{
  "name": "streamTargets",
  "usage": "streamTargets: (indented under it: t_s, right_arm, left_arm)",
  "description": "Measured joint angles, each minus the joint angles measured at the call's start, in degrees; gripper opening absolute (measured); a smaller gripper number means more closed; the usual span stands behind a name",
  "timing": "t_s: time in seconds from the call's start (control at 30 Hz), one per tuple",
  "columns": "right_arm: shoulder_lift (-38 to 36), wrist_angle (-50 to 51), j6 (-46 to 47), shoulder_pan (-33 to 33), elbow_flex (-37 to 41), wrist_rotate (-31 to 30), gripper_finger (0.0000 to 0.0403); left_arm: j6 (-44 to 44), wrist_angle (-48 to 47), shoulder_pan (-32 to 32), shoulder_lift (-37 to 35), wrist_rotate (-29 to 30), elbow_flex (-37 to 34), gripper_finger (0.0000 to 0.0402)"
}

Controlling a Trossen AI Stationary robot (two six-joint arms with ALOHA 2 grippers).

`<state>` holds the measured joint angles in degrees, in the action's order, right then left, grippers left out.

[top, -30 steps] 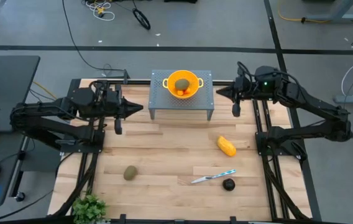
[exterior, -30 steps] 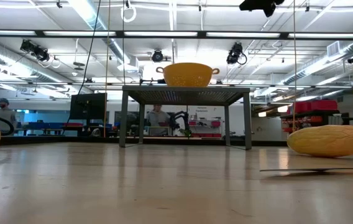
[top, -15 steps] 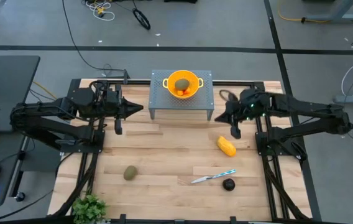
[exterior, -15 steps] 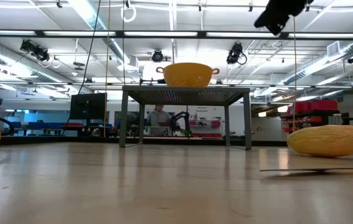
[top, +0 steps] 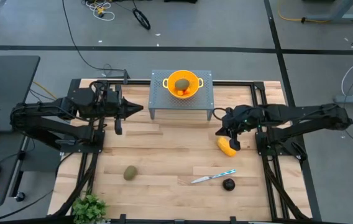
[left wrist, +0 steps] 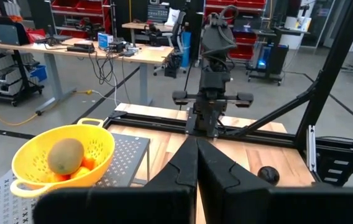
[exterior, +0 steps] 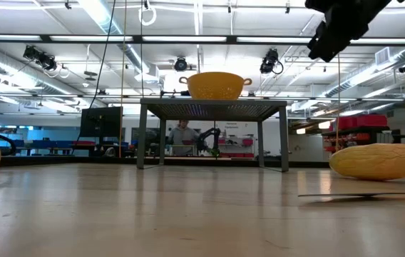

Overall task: Pick & Place Fruit
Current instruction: Put the yellow mango into the yellow strainer bowl on the shelf

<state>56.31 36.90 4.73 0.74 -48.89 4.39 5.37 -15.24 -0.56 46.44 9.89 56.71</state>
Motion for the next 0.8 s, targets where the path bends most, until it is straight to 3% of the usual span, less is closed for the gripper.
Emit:
streamTargets:
  t_s: [0.57, 0.8]
  right_arm:
    - [0.0, 0.64, 4.08, 1.3, 6.77, 0.18, 0.0002]
    - [0.0, 6.96, 8.72, 1.29, 8.02, -2.91, 0.0052]
  left_arm:
    - [0.02, -0.64, 0.0, 0.0, 0.0, 0.02, 0.0004]
    - [0.04, -0.63, 0.0, 0.0, 0.0, 0.02, 0.0004]
